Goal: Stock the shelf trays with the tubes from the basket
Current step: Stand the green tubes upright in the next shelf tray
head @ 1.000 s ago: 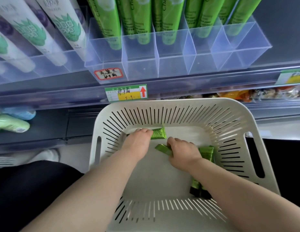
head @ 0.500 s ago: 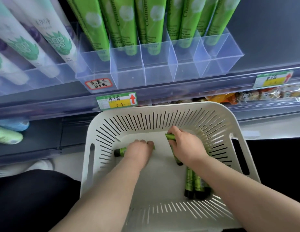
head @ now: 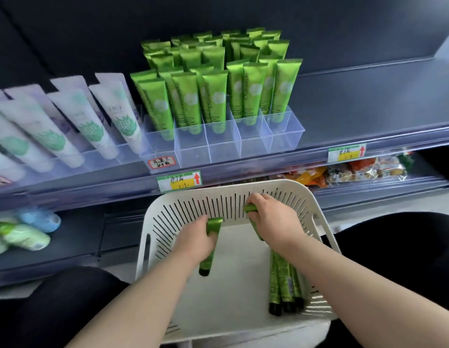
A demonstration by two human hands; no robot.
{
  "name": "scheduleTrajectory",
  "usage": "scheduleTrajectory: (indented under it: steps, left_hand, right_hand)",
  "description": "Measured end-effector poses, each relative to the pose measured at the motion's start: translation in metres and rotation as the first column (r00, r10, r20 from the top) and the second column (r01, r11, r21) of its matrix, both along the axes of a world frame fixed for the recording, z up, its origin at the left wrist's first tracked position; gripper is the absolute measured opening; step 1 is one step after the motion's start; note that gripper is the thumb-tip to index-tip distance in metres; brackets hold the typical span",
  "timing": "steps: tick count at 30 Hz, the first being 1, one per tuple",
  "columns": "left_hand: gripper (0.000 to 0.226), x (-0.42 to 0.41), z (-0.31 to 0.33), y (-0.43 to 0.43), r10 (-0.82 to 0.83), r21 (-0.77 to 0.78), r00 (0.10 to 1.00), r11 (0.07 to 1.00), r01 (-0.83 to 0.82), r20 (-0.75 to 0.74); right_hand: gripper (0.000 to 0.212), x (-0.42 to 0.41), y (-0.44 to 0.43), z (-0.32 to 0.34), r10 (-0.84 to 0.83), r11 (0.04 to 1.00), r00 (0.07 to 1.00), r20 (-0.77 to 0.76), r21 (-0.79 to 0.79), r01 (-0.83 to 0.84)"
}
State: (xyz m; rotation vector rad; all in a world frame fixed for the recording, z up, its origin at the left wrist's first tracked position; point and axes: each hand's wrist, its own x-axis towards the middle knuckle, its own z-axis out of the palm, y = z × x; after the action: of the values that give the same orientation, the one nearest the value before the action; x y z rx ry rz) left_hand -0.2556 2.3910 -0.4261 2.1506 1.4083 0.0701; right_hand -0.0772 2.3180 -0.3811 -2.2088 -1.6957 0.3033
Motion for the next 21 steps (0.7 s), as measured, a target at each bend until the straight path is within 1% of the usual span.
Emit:
scheduleTrajectory:
  steps: [2,5,7,9,12,15,18,21]
  left_hand:
    - [0.018,0.005,0.028,0.001,-0.031,0.023,0.992,0.999,0.028,0.119]
    - [0.025,0.016,0.077,0.005,-0.059,0.128,0.962,0.991,0.025,0.268]
    - [0.028,0.026,0.113,0.010,-0.090,0.213,0.938,0.977,0.018,0.335]
    - [0.025,0.039,0.149,0.014,-0.131,0.277,0.912,0.961,0.019,0.389]
    - [0.025,0.056,0.196,0.018,-0.167,0.372,0.875,0.928,-0.016,0.454]
    - [0.025,0.068,0.230,0.022,-0.169,0.438,0.852,0.895,-0.077,0.495]
    - [0.024,0.078,0.250,0.026,-0.155,0.486,0.837,0.862,-0.144,0.524]
    - [0.023,0.087,0.255,0.030,-0.138,0.487,0.825,0.854,-0.181,0.548]
  right_hand:
    - [0.016,-0.001,-0.002,0.019,0.005,1.000,1.000,0.008,0.031,-0.005]
    - [0.020,0.003,-0.007,0.057,-0.007,0.992,1.000,0.025,0.127,0.004]
    - [0.022,0.012,-0.008,0.086,-0.027,0.977,0.996,0.082,0.213,0.009]
    - [0.022,0.022,-0.009,0.117,-0.064,0.960,0.991,0.114,0.279,0.030]
    - [0.024,0.039,-0.007,0.160,-0.134,0.926,0.982,0.131,0.370,0.077]
    - [0.025,0.055,-0.001,0.193,-0.172,0.881,0.979,0.107,0.462,0.105]
    - [0.023,0.066,0.009,0.211,-0.154,0.832,0.987,0.051,0.545,0.102]
    - [0.022,0.073,0.024,0.211,-0.129,0.828,0.991,0.023,0.552,0.095]
